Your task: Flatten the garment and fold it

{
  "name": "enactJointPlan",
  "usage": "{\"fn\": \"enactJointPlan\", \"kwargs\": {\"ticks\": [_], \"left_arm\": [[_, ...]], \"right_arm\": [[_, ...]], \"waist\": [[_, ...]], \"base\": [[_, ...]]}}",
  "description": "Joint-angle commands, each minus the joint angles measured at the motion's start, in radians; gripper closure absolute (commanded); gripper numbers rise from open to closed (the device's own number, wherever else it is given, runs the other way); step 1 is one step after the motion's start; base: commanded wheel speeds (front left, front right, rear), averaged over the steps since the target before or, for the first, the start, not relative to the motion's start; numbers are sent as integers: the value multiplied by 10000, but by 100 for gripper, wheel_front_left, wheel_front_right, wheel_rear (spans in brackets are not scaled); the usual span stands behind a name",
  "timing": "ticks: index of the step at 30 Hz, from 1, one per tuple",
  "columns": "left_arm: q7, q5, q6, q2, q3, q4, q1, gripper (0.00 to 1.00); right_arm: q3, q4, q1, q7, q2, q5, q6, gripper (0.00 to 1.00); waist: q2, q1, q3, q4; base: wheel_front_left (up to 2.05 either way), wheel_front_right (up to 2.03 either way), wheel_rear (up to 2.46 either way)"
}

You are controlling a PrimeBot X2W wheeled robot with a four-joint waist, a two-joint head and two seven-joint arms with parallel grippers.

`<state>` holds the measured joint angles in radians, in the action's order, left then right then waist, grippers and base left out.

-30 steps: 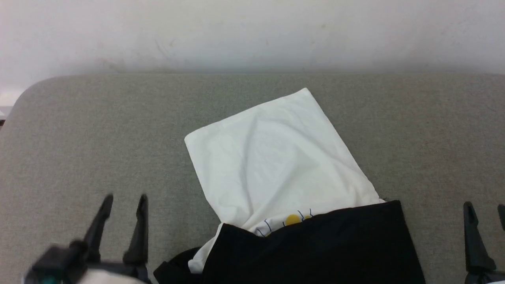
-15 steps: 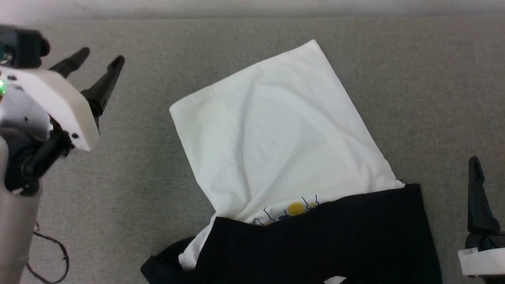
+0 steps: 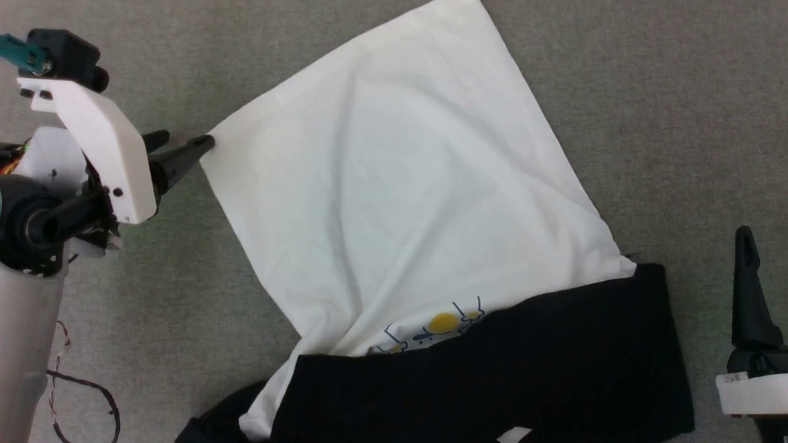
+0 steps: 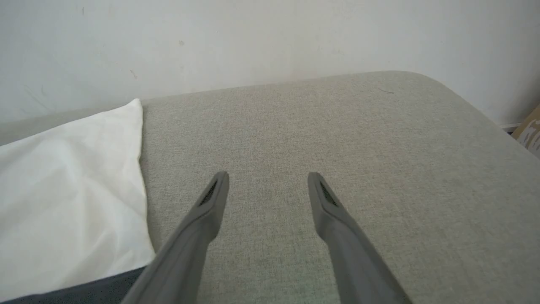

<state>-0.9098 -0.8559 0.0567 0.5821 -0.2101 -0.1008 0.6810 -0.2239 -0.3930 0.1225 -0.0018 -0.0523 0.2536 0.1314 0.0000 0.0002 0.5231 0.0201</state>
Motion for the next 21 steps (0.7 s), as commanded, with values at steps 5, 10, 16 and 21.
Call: {"fn": "enactJointPlan", "kwargs": {"ticks": [5,10,16,21], "left_arm": [[-552,-470,-332,-132,44,67,45,0],[-944,-875,-648,-350,58,125,-108,0],[-1192,-1199,-1037,-396,301,543,-58,0],[-1131,-1263,-1072,-416,362,611,-141,0]], "right_arm": [[10,0,-324,23,20,-97,-7,0],[11,5,-433,85,20,-130,-7,0],[26,1,-519,214,20,-209,-7,0],[135,159,-522,216,20,-172,-7,0]], "waist": [[0,-2,489,-151],[0,-2,617,-75],[0,-2,618,32],[0,-2,344,104]], "base": [[0,0,0],[0,0,0],[0,0,0],[0,0,0]]}}
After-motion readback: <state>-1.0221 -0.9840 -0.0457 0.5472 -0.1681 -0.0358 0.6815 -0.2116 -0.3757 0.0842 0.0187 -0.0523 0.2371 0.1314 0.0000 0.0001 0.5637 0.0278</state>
